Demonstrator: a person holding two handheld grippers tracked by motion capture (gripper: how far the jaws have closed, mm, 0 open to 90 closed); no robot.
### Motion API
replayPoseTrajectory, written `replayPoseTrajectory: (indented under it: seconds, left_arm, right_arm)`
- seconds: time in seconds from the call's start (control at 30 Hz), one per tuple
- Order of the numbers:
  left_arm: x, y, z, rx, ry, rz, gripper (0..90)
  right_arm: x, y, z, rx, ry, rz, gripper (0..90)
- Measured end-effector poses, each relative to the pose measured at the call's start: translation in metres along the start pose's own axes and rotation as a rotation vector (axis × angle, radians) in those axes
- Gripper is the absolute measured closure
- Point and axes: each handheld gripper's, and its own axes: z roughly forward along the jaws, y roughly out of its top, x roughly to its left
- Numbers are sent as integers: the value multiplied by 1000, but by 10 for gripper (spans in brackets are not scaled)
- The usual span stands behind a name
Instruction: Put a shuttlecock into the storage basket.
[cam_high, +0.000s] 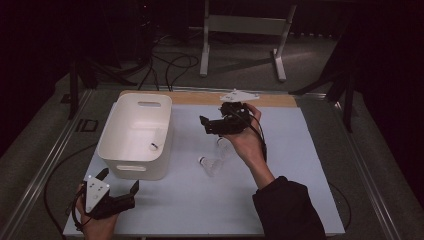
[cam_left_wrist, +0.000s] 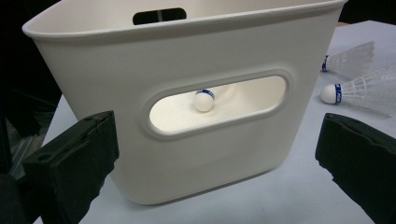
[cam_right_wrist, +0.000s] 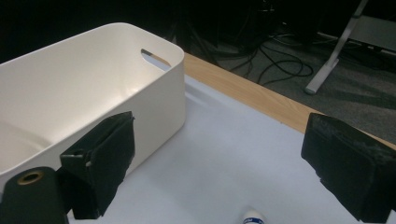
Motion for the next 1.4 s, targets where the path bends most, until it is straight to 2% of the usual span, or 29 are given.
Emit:
replayPoseTrajectory:
  seconds: [0.73, 1.4]
  left_arm:
    - [0, 0, 0, 0, 1, 1, 0]
    - [0, 0, 0, -1, 1, 2, 0]
  right_arm:
    - [-19, -24, -1, 29, -30, 36, 99]
    - [-29, -39, -5, 27, -47, 66, 99]
